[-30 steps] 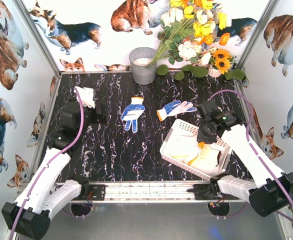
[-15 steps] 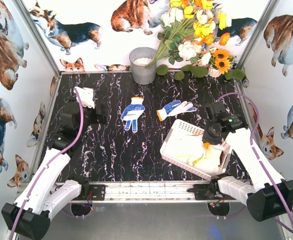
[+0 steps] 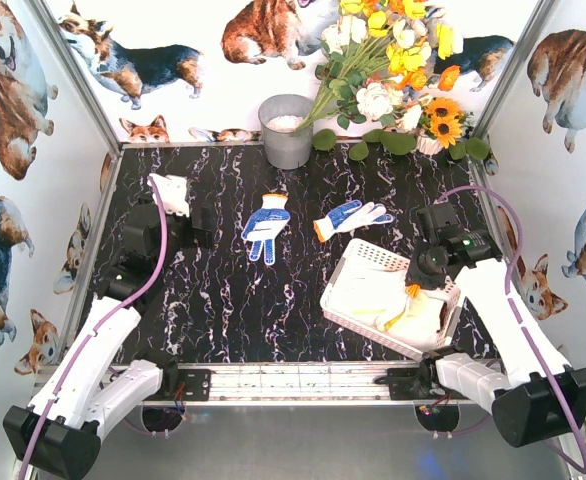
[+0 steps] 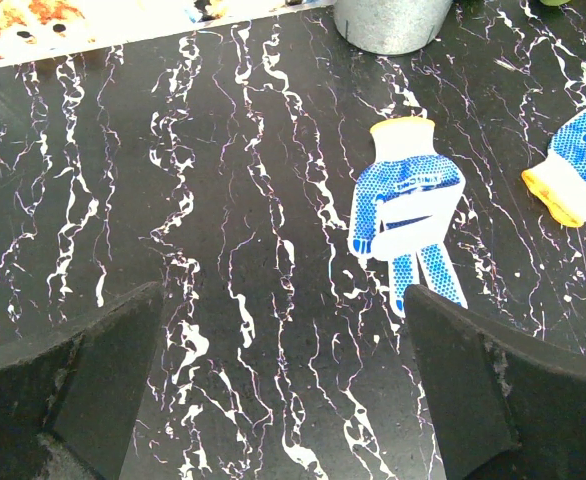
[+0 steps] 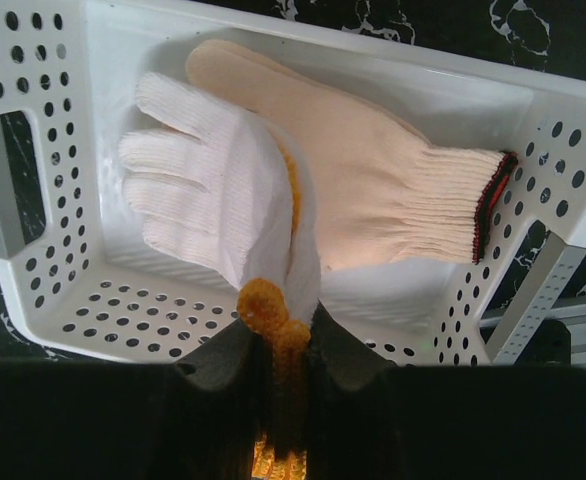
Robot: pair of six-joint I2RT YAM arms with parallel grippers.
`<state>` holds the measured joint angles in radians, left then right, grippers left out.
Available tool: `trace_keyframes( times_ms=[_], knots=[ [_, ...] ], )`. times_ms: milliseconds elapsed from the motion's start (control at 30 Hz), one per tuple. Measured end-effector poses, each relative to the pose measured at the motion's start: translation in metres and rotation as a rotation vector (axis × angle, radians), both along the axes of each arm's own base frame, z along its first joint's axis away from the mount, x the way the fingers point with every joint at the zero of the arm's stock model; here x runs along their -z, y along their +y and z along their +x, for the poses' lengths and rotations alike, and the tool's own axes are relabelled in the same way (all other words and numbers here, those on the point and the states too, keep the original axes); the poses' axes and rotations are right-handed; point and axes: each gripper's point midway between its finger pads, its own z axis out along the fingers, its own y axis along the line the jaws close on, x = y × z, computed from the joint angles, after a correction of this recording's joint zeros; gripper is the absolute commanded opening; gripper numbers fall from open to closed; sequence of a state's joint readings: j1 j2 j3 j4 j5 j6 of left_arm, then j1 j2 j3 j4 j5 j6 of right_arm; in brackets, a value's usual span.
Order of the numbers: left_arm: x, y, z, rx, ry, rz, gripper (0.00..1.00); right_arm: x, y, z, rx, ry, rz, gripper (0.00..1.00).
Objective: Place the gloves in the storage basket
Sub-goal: Place the glove in the bin.
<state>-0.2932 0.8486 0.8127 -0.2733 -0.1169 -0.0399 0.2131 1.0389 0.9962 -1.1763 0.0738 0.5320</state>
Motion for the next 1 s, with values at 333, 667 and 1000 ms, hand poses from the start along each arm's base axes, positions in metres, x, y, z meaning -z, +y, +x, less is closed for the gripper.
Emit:
trace_keyframes(
  times_ms=[333, 667, 1000],
  knots=[
    [0.000, 0.000, 0.000, 0.000, 0.000, 0.000, 1.00, -0.014, -0.003, 0.002, 0.006, -0.027, 0.010, 0.00],
    [0.000, 0.000, 0.000, 0.000, 0.000, 0.000, 1.00, -0.001, 0.000, 0.001, 0.006, -0.008, 0.046, 0.00],
    [0.000, 0.000, 0.000, 0.000, 0.000, 0.000, 1.00, -0.007, 0.021, 0.012, 0.016, -0.048, 0.170, 0.00]
  ],
)
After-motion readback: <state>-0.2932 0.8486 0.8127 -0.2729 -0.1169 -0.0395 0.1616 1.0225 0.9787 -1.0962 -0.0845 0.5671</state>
